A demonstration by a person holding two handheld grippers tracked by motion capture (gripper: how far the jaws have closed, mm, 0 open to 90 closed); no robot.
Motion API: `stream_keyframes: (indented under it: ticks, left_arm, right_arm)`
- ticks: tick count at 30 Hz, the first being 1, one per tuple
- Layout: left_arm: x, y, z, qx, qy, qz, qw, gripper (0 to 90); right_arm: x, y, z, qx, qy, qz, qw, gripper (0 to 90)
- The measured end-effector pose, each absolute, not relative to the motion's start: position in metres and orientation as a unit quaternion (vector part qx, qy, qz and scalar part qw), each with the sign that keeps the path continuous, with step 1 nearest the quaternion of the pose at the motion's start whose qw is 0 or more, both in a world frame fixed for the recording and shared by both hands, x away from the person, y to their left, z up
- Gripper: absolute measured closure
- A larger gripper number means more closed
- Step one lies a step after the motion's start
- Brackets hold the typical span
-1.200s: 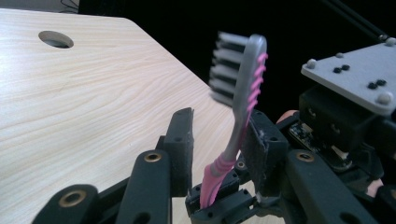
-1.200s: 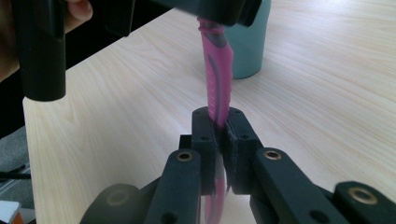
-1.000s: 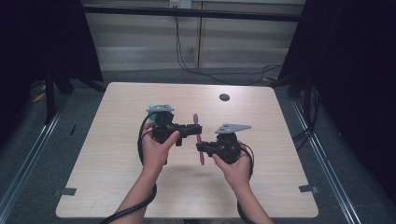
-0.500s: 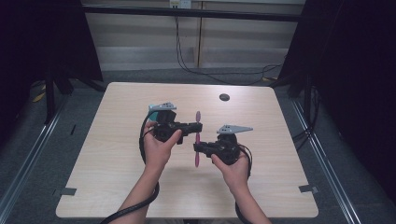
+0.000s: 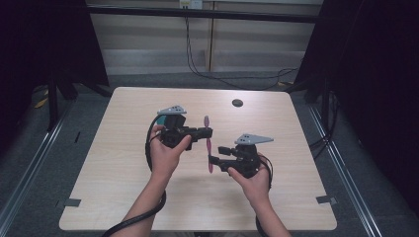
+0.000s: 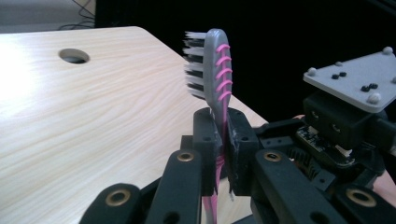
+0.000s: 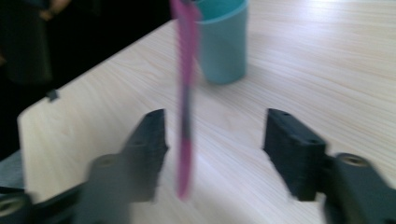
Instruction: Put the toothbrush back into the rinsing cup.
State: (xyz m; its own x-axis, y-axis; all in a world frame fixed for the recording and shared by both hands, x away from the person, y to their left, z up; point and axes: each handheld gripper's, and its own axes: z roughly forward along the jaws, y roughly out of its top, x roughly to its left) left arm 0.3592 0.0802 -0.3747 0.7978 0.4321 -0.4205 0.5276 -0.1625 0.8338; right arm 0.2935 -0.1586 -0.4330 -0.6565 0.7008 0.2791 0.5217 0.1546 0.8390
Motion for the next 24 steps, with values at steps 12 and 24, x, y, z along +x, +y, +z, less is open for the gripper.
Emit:
stream_keyframes:
  ticks: [12,24]
  left_arm:
    - [0.368,0.104,-0.362,0.764,0.327,-0.012,0.556,84.6]
    - [0.376,0.116,-0.349,0.768,0.337,0.016,0.544,84.6]
  right_arm:
    - [0.281,-0.195,-0.474,0.418,0.791,0.424,0.141,15.7]
    - [0.263,-0.217,-0.501,0.410,0.813,0.383,0.156,14.5]
